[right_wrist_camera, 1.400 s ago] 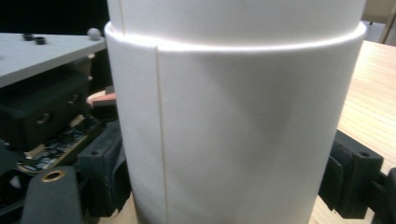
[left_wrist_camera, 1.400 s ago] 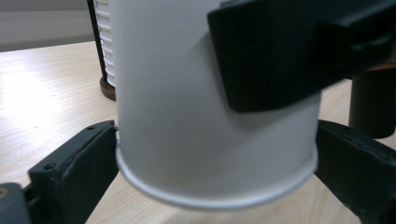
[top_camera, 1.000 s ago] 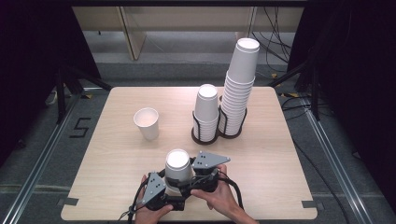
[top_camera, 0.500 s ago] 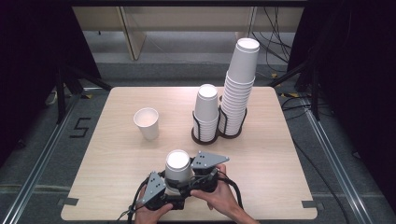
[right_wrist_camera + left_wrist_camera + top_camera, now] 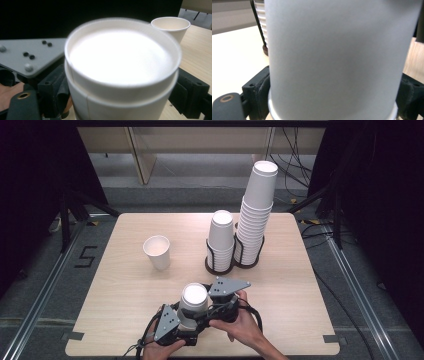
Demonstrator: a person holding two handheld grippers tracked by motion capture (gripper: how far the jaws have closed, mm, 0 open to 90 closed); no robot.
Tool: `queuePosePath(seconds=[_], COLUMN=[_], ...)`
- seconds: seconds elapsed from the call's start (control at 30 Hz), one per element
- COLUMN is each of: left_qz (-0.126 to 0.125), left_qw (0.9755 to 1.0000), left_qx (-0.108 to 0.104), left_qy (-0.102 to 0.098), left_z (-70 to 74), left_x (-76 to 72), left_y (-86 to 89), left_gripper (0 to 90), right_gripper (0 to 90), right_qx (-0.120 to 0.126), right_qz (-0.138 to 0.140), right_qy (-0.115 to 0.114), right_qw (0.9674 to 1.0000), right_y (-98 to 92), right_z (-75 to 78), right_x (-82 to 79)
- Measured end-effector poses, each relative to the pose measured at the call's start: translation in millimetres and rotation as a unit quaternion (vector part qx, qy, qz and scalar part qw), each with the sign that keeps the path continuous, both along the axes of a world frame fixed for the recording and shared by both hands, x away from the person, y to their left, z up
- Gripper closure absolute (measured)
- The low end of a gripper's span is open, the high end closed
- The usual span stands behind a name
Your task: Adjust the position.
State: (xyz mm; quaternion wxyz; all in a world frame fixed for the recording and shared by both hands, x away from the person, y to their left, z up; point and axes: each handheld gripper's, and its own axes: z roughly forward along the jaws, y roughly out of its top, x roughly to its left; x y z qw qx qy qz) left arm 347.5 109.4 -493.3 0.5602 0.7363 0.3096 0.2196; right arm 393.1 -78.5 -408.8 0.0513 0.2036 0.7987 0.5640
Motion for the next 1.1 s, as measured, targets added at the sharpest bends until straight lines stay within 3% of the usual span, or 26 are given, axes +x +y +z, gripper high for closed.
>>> queuePosePath(seconds=[0.13, 0.17, 0.23, 0.3, 0.4, 0.57, 0.63, 0.67, 0.73, 0.9, 1.1], left_qz=[-0.002, -0.004, -0.007, -0.009, -0.012, -0.01, -0.008, -0.007, -0.01, -0.001, 0.005], left_qw=[1.0, 0.9999, 0.9999, 0.9999, 0.9997, 0.9997, 0.9998, 0.9999, 0.9998, 0.9998, 0.9987], left_qx=[0.009, 0.01, 0.008, 0.006, -0.016, -0.013, -0.007, -0.006, -0.009, 0.009, 0.026], left_qy=[0.0, -0.001, 0.0, -0.002, -0.011, -0.021, -0.017, -0.013, -0.016, -0.015, -0.043], left_z=[-1.1, -1.1, -0.8, -0.9, -3.0, -3.4, -4.1, -4.4, -5.7, -6.2, -6.2], left_x=[0.7, 0.8, 1.2, 1.5, 2.4, 1.8, 1.6, 1.6, 3.0, 2.5, -0.5], left_y=[0.3, 0.2, 0.5, 0.9, 0.0, 0.0, 0.3, 0.2, -0.4, -0.8, -4.1], left_gripper=[10.2, 10.2, 10.1, 8.7, 5.1, 3.4, 3.2, 3.0, 3.1, 2.5, 1.6], right_gripper=[20.0, 20.9, 22.4, 23.2, 24.1, 24.7, 24.8, 24.9, 24.9, 25.1, 25.2], right_qx=[-0.004, -0.003, 0.003, 0.005, 0.018, 0.03, 0.027, 0.027, 0.017, 0.016, 0.013], right_qz=[-0.006, -0.004, -0.001, -0.004, -0.003, -0.007, -0.012, -0.002, -0.011, -0.011, -0.016], right_qy=[-0.001, -0.011, 0.004, 0.005, 0.026, 0.037, 0.036, 0.018, 0.025, 0.027, 0.045], right_qw=[1.0, 0.9999, 1.0, 1.0, 0.9995, 0.9989, 0.9989, 0.9995, 0.9995, 0.9994, 0.9987], right_y=[-5.1, -5.9, -7.3, -9.7, -11.9, -14.2, -13.8, -12.9, -13.6, -12.2, -11.6], right_z=[7.0, 7.3, 7.8, 7.9, 7.8, 8.2, 7.0, 5.4, 5.3, 3.0, -0.9], right_x=[0.6, 2.6, 2.8, 5.3, 7.1, 7.4, 6.4, 8.9, 7.7, 7.7, 8.9])
